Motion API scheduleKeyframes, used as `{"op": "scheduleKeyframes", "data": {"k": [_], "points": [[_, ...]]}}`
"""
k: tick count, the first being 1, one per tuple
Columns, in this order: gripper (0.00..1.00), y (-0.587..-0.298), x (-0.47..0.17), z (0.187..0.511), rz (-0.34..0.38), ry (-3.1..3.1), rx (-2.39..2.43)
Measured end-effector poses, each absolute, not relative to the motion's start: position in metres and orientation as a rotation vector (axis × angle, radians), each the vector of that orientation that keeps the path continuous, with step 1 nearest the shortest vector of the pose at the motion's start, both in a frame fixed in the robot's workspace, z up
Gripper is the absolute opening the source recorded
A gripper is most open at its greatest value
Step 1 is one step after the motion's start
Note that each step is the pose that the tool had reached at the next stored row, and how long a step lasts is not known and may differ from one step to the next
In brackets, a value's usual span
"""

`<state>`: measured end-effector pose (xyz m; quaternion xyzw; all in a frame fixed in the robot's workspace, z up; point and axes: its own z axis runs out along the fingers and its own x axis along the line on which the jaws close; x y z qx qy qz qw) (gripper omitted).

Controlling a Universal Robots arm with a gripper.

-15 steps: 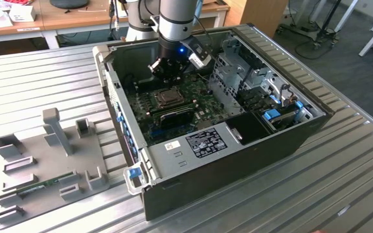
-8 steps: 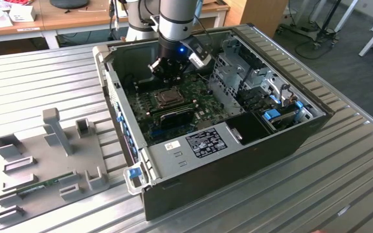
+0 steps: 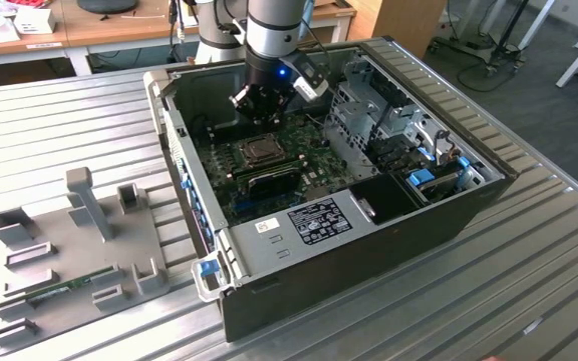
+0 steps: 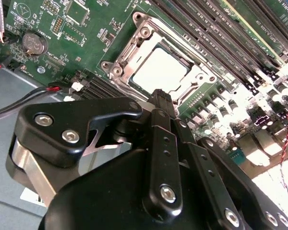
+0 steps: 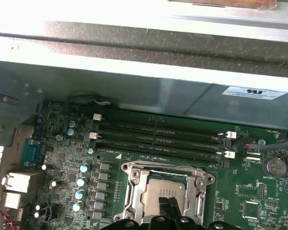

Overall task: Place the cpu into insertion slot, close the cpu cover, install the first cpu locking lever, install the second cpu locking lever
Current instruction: 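Install the second cpu locking lever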

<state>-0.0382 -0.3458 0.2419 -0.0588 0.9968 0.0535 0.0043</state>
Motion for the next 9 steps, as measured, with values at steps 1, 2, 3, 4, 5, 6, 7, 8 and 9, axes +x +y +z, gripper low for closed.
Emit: {"op": "scheduleKeyframes", "data": {"k": [1,2,3,4,5,6,7,8,9], "points": [[0.11,-0.3459,-0.0382,0.2419,0.168,3.123,-0.184],[0.11,-0.3464,-0.0381,0.242,0.167,3.123,-0.185],[0.11,-0.3473,-0.0381,0.242,0.167,3.123,-0.185],[0.11,-0.3484,-0.0382,0.242,0.167,3.123,-0.184],[0.11,-0.3497,-0.0382,0.242,0.167,3.123,-0.184],[0.11,-0.3511,-0.0382,0.242,0.166,3.123,-0.184],[0.11,-0.3525,-0.0382,0.242,0.165,3.124,-0.184],[0.11,-0.354,-0.0382,0.242,0.163,3.124,-0.184],[0.11,-0.3553,-0.0382,0.242,0.161,3.126,-0.184]]}}
